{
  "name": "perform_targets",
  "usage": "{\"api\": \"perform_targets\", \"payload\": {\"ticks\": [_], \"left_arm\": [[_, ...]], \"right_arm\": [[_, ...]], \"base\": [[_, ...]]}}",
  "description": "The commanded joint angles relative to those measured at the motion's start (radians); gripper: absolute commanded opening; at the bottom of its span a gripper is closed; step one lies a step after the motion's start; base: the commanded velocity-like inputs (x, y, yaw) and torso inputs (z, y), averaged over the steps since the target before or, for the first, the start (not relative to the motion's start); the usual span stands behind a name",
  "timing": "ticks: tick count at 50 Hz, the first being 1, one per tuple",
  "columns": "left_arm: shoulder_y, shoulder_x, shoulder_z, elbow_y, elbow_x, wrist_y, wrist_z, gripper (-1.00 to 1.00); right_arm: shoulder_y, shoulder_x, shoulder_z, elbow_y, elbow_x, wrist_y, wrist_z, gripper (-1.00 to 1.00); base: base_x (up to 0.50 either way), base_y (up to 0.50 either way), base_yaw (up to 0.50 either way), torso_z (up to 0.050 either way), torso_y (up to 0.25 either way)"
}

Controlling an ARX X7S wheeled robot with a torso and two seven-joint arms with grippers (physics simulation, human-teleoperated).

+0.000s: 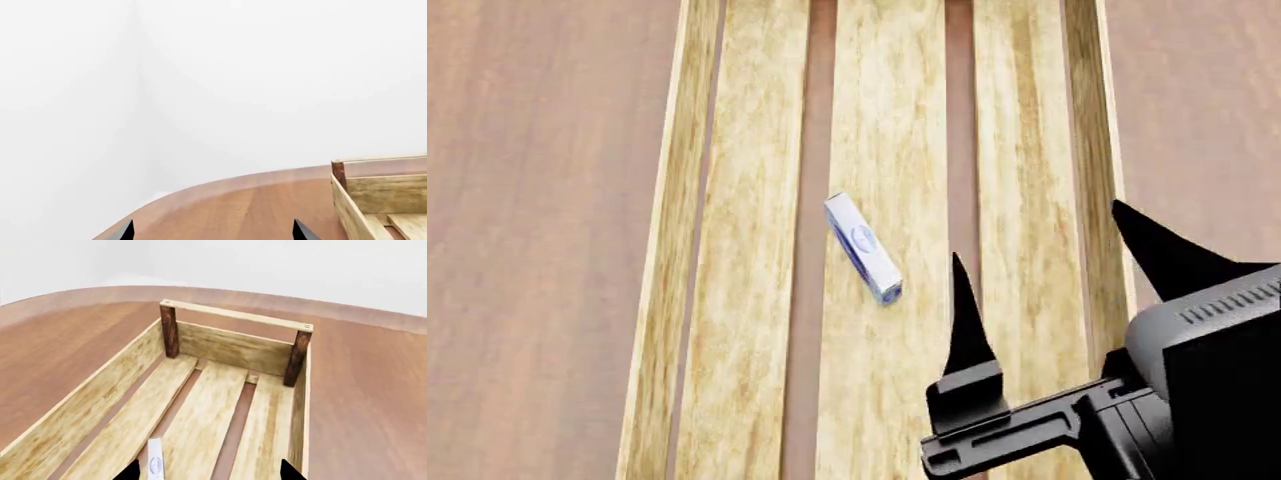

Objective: Pick up the cream cheese and put it in the tray.

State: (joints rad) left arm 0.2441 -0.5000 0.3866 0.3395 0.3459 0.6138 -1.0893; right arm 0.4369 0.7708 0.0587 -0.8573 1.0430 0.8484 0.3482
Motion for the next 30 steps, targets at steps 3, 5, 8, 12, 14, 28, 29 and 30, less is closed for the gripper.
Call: {"api": "perform_targets", "payload": {"ticks": [3,5,8,12,14,28,29,30], "left_arm": [[-0.02,-0.047,-0.067,0.135,-0.098,-0.136,0.056,1.0],[-0.037,-0.052,-0.073,0.158,-0.116,-0.179,0.077,1.0],[-0.059,-0.07,-0.09,0.204,-0.162,-0.23,0.105,1.0],[-0.09,-0.092,-0.108,0.263,-0.21,-0.307,0.144,1.0],[-0.111,-0.107,-0.126,0.311,-0.247,-0.36,0.164,1.0],[-0.372,-0.162,-0.173,0.498,-0.4,-0.641,0.281,1.0],[-0.39,-0.163,-0.175,0.506,-0.407,-0.651,0.286,1.0],[-0.419,-0.163,-0.181,0.521,-0.427,-0.686,0.29,1.0]], "right_arm": [[-0.271,0.005,0.253,-0.04,-0.023,-0.173,-0.049,1.0],[-0.279,0.001,0.265,-0.029,-0.026,-0.178,-0.046,1.0],[-0.306,-0.01,0.278,-0.017,-0.044,-0.196,-0.061,1.0],[-0.33,-0.016,0.291,-0.012,-0.056,-0.211,-0.074,1.0],[-0.335,-0.025,0.286,-0.01,-0.073,-0.218,-0.074,1.0],[-0.374,-0.161,0.241,-0.037,-0.403,-0.398,-0.015,1.0],[-0.377,-0.17,0.238,-0.037,-0.421,-0.418,-0.018,1.0],[-0.378,-0.182,0.241,-0.042,-0.437,-0.433,-0.009,1.0]], "base": [[0.0,0.0,0.0,0.0,0.0],[0.0,0.0,0.0,0.0,0.0],[0.0,0.0,0.0,0.0,0.0],[0.0,0.0,0.0,0.0,0.0],[0.0,0.0,0.0,0.0,0.0],[0.0,0.0,0.0,0.0,0.0],[0.0,0.0,0.0,0.0,0.0],[0.0,0.0,0.0,0.0,0.0]]}}
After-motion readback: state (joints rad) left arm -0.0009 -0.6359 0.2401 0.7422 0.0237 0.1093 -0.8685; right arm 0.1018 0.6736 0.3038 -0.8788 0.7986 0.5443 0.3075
